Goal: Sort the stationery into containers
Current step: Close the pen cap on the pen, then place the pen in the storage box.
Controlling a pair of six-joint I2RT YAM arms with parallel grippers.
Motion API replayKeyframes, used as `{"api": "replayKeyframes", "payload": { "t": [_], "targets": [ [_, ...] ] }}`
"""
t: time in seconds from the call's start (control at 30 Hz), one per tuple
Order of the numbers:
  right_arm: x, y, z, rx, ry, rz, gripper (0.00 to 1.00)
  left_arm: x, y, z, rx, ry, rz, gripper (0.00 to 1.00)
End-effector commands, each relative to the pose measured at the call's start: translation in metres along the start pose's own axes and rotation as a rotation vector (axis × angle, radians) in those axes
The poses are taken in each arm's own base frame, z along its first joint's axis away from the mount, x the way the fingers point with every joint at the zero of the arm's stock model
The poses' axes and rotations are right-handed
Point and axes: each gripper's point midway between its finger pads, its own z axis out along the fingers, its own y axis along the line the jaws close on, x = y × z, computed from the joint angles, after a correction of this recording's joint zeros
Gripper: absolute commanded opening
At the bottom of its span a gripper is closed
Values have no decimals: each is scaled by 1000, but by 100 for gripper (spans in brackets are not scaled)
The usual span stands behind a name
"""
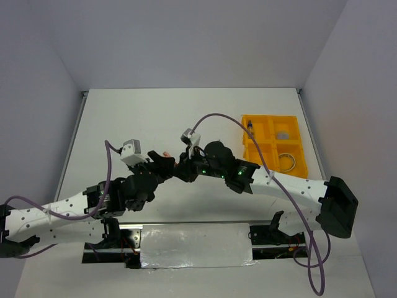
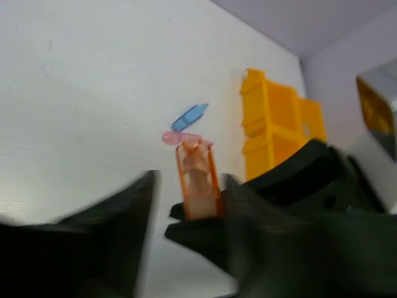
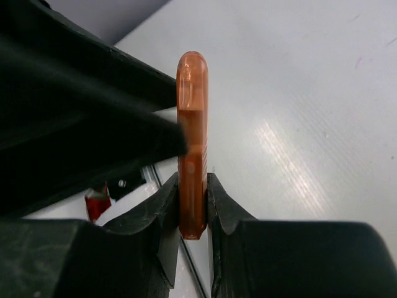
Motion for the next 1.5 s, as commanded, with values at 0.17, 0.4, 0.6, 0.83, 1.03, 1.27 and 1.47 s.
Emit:
{"api": "replayKeyframes", "payload": {
  "t": [0.17,0.4,0.6,0.83,1.03,1.27,1.47],
  "targets": [
    [-34,-30,-29,106,-273,36,0,-84,-28,-30,-65,-74,148,99],
    [33,-170,-118,644,-71,297,0,-116,-16,-49,-87,-60,251,99],
    [62,-260,-243,1159,-141,479,0,-90,22,-63,-54,82,368,99],
    [77,-292,-245,1196,-34,539,6,-55,54,-60,-6,132,422,99],
    [97,-293,-237,1171,-29,566,9,-42,86,-55,-63,102,419,99],
    [108,-299,-232,1169,7,593,23,-35,86,-51,-88,117,428,99],
    [104,-294,-233,1160,-14,601,69,-31,86,-54,-86,151,434,99]
  ]
}}
